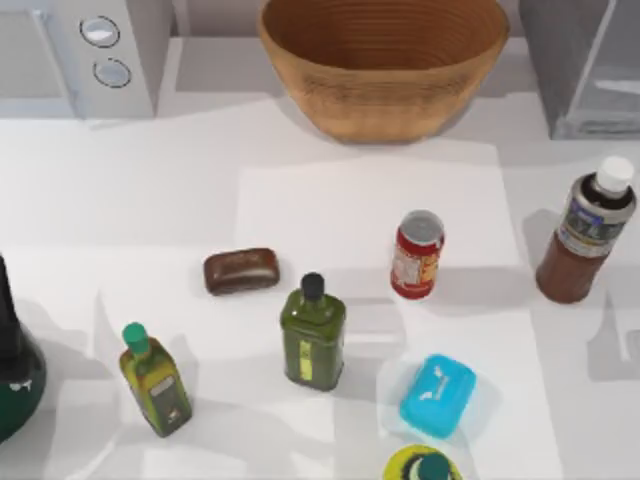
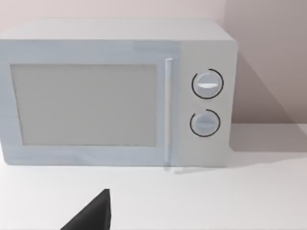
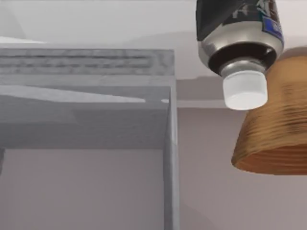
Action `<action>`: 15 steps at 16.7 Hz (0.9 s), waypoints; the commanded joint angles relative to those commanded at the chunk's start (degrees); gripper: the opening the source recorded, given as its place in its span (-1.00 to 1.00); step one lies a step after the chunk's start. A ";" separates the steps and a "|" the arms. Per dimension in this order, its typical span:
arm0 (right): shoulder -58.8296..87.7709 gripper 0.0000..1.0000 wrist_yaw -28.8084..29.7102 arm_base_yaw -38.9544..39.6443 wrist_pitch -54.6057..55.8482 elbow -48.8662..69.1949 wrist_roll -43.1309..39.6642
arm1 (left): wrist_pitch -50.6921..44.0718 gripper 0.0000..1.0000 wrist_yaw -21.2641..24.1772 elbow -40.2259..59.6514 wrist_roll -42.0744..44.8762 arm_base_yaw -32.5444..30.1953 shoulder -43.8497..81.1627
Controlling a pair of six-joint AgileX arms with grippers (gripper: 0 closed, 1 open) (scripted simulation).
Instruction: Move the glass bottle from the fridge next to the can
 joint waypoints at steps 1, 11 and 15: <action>-0.52 1.00 0.02 -0.03 -0.64 0.44 -0.01 | 0.00 1.00 0.00 0.00 0.00 0.00 0.00; -21.33 1.00 -0.07 -0.15 -36.92 17.52 0.00 | 0.00 1.00 0.00 0.00 0.00 0.00 0.00; -32.11 1.00 -0.12 -0.23 -57.83 26.31 -0.13 | 0.00 1.00 0.00 0.00 0.00 0.00 0.00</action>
